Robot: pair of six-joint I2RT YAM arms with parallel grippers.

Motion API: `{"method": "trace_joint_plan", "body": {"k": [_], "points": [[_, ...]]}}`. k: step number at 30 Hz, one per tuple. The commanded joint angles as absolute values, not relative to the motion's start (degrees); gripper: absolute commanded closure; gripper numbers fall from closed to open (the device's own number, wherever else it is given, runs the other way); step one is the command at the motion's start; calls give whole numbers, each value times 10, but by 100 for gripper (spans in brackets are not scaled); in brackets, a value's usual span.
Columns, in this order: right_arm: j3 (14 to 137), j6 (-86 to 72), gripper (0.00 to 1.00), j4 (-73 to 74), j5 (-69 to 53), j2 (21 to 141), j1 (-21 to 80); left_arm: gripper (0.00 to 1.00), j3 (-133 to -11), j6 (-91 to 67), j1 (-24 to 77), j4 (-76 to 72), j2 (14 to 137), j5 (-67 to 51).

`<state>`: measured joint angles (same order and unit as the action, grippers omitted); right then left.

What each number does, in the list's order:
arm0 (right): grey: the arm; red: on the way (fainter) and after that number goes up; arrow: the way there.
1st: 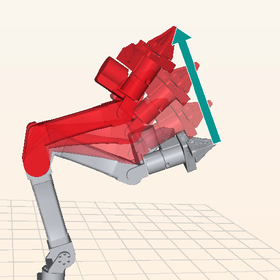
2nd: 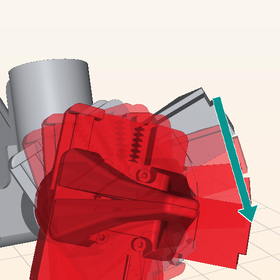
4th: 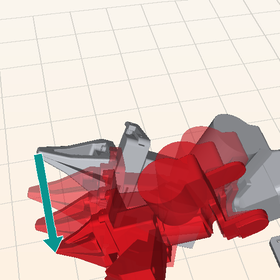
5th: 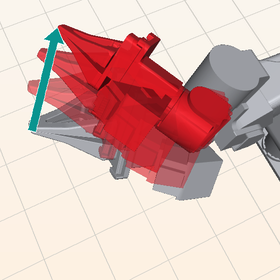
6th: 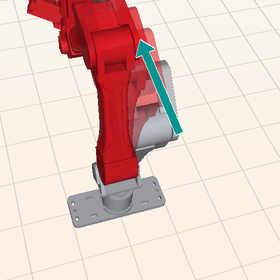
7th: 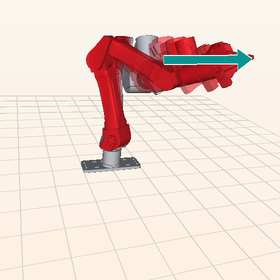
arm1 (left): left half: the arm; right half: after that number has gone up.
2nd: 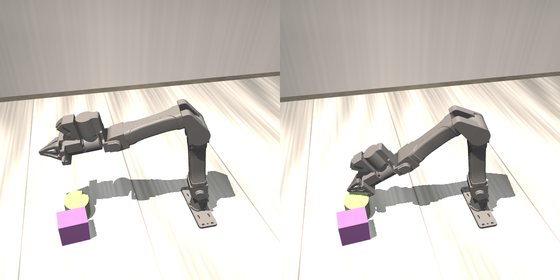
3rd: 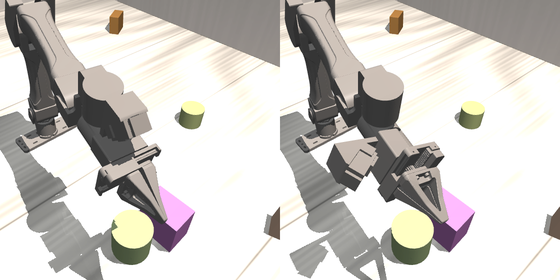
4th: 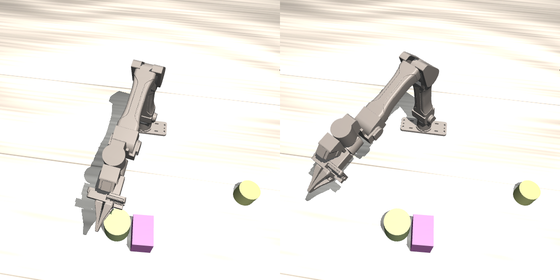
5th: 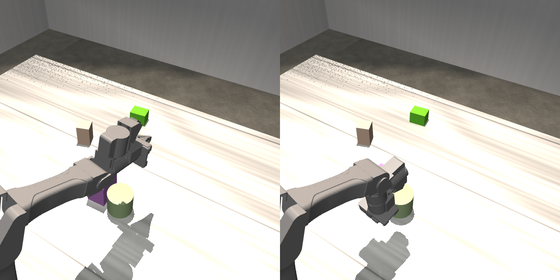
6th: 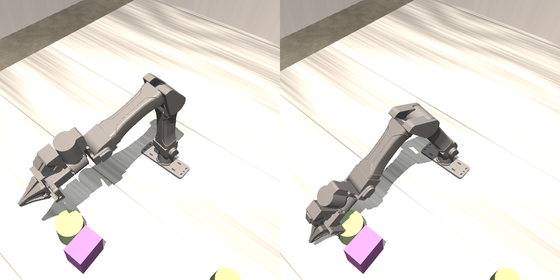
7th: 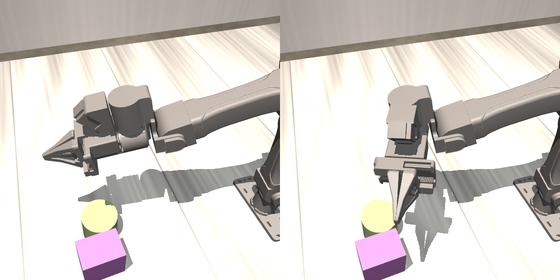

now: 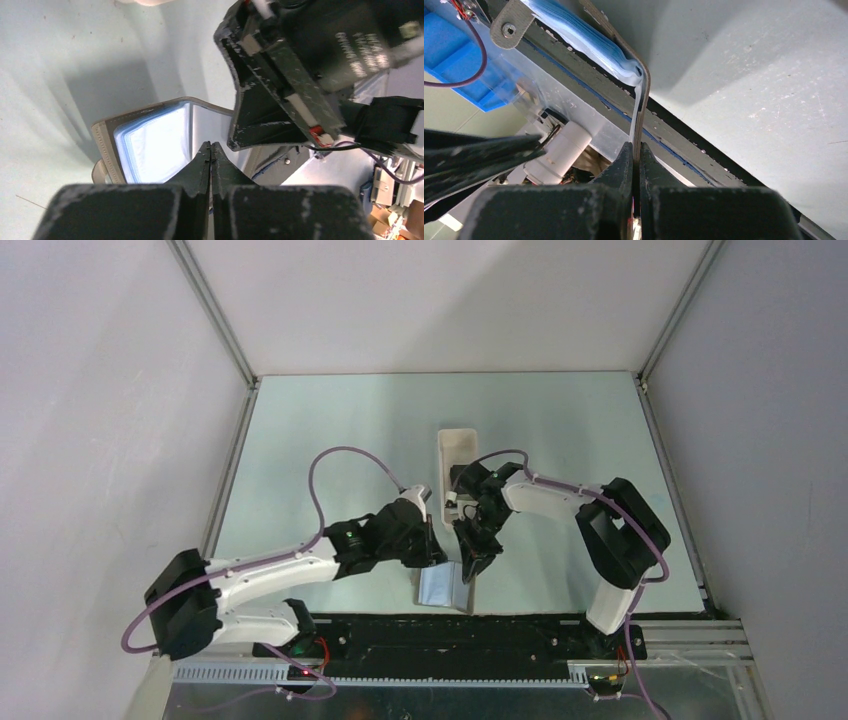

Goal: Put the credit cards into the card holder
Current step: Open the card holder at the center of the board.

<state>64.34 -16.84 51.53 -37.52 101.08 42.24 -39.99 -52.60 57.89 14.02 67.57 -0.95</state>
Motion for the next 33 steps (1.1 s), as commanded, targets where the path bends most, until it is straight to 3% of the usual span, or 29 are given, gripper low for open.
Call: {"method": "trace_joint_plan", "body": {"k": [1, 9, 16, 17, 21, 23, 25, 30, 33], "points": [[660, -164, 100, 508, -364, 1020, 427, 100, -416, -554, 589, 148, 724, -8], [656, -172, 100, 495, -362, 1024, 424, 100, -422, -580, 589, 147, 777, -33], [644, -198, 93, 470, -354, 1007, 415, 100, -414, -607, 589, 144, 813, -38], [644, -200, 90, 470, -341, 1004, 415, 100, -413, -610, 589, 144, 816, -38], [643, -203, 53, 479, -284, 972, 416, 100, -407, -628, 589, 143, 831, -32], [643, -205, 40, 485, -250, 942, 416, 100, -404, -635, 589, 143, 837, -30], [642, -208, 34, 489, -223, 908, 416, 100, -404, -639, 589, 143, 843, -29], [634, -214, 36, 475, -209, 817, 416, 100, -406, -643, 589, 143, 854, -30], [614, -227, 46, 437, -238, 782, 415, 100, -406, -644, 589, 143, 858, -32]]}}
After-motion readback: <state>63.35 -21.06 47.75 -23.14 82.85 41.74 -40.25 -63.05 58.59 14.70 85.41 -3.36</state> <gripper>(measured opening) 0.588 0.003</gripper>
